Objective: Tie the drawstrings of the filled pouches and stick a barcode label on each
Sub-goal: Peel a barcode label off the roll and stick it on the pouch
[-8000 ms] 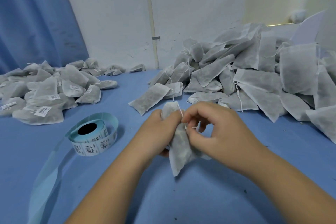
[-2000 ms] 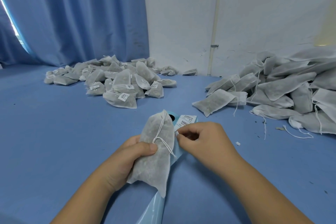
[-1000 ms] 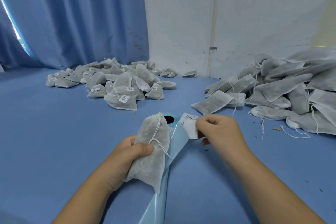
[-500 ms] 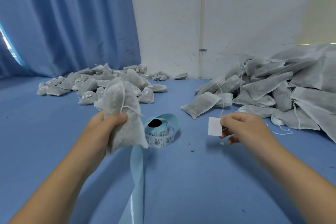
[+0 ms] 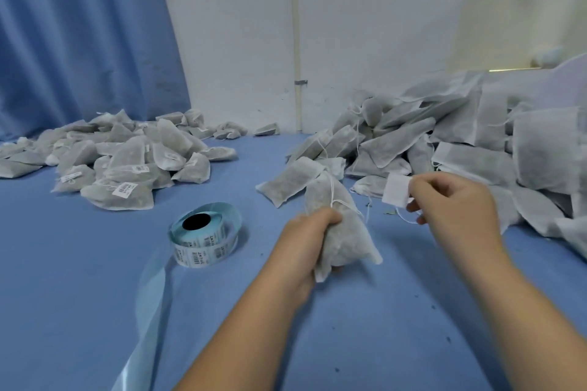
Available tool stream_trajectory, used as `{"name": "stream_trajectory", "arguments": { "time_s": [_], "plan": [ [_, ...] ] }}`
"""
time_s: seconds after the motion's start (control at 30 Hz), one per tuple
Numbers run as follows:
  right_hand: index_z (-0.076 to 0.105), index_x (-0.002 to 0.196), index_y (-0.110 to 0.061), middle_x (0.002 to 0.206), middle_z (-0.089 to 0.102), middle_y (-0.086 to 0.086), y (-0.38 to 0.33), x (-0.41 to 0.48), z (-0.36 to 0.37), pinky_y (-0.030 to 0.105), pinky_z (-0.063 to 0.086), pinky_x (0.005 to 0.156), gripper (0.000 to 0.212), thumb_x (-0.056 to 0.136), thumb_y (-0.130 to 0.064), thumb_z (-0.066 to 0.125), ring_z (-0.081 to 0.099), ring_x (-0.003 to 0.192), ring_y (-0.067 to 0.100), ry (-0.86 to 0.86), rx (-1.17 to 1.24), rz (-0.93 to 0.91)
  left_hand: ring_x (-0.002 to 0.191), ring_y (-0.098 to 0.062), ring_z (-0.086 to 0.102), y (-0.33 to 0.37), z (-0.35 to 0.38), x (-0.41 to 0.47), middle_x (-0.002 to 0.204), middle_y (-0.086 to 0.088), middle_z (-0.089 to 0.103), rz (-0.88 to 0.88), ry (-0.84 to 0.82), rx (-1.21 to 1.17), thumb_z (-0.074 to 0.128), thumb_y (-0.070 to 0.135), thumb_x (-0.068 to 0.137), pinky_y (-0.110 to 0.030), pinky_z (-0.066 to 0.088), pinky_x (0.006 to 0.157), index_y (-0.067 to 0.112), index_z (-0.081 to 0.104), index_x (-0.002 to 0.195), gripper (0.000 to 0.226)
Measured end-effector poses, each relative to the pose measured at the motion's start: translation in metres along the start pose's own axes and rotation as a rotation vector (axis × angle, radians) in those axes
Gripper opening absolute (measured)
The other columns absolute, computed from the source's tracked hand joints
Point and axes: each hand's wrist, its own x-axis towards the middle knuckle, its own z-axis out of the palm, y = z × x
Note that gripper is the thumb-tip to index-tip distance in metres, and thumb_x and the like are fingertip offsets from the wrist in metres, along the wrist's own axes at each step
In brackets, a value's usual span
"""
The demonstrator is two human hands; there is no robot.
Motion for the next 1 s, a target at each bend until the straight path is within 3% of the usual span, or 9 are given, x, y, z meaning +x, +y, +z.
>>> {"name": "stream_trajectory", "arguments": {
  "time_s": [0.03, 0.17, 0.33, 0.6, 0.7, 0.8, 0.9, 1.0],
  "plan": [
    [0.069, 0.068, -0.019, 0.065, 0.066, 0.002, 0.001, 0.000, 0.000, 0.043, 0.053, 0.063, 0.015, 0.077, -0.018, 0.058, 0.059, 0.063, 0.025, 0.007, -0.025, -0.032, 0.062, -0.020, 0.059, -0.006, 0.004, 0.001, 0.066, -0.004, 0.064, 0.002, 0.001, 0.029, 0.065, 0.030, 0.073, -0.032, 0.043, 0.061, 0.012, 0.066, 0.082, 0.020],
    [0.066, 0.061, -0.027, 0.058, 0.060, -0.014, 0.002, -0.004, 0.008, 0.016, 0.039, 0.056, 0.022, 0.079, -0.016, 0.061, 0.052, 0.058, 0.004, 0.041, -0.119, -0.207, 0.057, -0.015, 0.056, -0.019, 0.010, 0.003, 0.059, 0.002, 0.062, 0.043, 0.024, 0.089, 0.061, 0.036, 0.065, -0.031, 0.037, 0.059, 0.022, 0.069, 0.063, 0.016],
    [0.069, 0.070, -0.011, 0.066, 0.064, 0.000, 0.006, -0.014, 0.021, 0.038, 0.045, 0.067, 0.013, 0.082, -0.008, 0.065, 0.057, 0.066, 0.019, 0.107, -0.354, -0.483, 0.063, -0.019, 0.060, -0.024, 0.012, 0.005, 0.065, -0.003, 0.064, 0.077, 0.046, 0.156, 0.062, 0.041, 0.065, -0.032, 0.042, 0.061, 0.015, 0.065, 0.078, 0.029],
    [0.072, 0.072, -0.012, 0.069, 0.067, 0.002, 0.009, -0.023, 0.032, 0.037, 0.051, 0.061, 0.013, 0.080, -0.015, 0.062, 0.061, 0.067, 0.025, 0.012, -0.459, -0.658, 0.055, -0.020, 0.062, -0.024, 0.013, 0.003, 0.065, -0.009, 0.068, 0.128, 0.008, 0.174, 0.061, 0.037, 0.070, -0.026, 0.045, 0.051, 0.013, 0.063, 0.079, 0.025],
    [0.071, 0.072, -0.011, 0.069, 0.066, 0.003, 0.009, -0.025, 0.034, 0.040, 0.051, 0.064, 0.018, 0.082, -0.019, 0.059, 0.060, 0.070, 0.027, -0.097, -0.489, -0.676, 0.052, -0.015, 0.062, -0.024, 0.011, 0.004, 0.061, -0.006, 0.067, 0.145, 0.028, 0.180, 0.062, 0.034, 0.084, -0.019, 0.041, 0.044, 0.014, 0.062, 0.076, 0.022],
    [0.071, 0.074, -0.010, 0.070, 0.065, 0.003, 0.009, -0.026, 0.033, 0.044, 0.051, 0.064, 0.020, 0.083, -0.021, 0.057, 0.059, 0.072, 0.028, -0.175, -0.499, -0.664, 0.054, -0.015, 0.063, -0.025, 0.008, 0.006, 0.062, -0.005, 0.068, 0.139, 0.026, 0.180, 0.059, 0.029, 0.090, -0.020, 0.042, 0.046, 0.013, 0.062, 0.078, 0.020],
    [0.074, 0.083, -0.013, 0.078, 0.067, 0.000, 0.009, -0.025, 0.031, 0.045, 0.052, 0.068, 0.021, 0.084, -0.022, 0.056, 0.059, 0.078, 0.026, -0.261, -0.460, -0.650, 0.051, -0.010, 0.060, -0.025, 0.005, 0.007, 0.060, -0.001, 0.066, 0.144, 0.006, 0.193, 0.060, 0.030, 0.087, -0.016, 0.040, 0.043, 0.014, 0.061, 0.075, 0.020],
    [0.075, 0.090, -0.017, 0.084, 0.067, -0.004, 0.009, -0.023, 0.028, 0.045, 0.051, 0.073, 0.024, 0.085, -0.026, 0.053, 0.058, 0.085, 0.023, -0.325, -0.441, -0.627, 0.052, -0.010, 0.058, -0.024, 0.005, 0.005, 0.058, 0.001, 0.063, 0.136, -0.033, 0.196, 0.059, 0.039, 0.072, -0.018, 0.041, 0.048, 0.017, 0.060, 0.069, 0.022]
  ]
}}
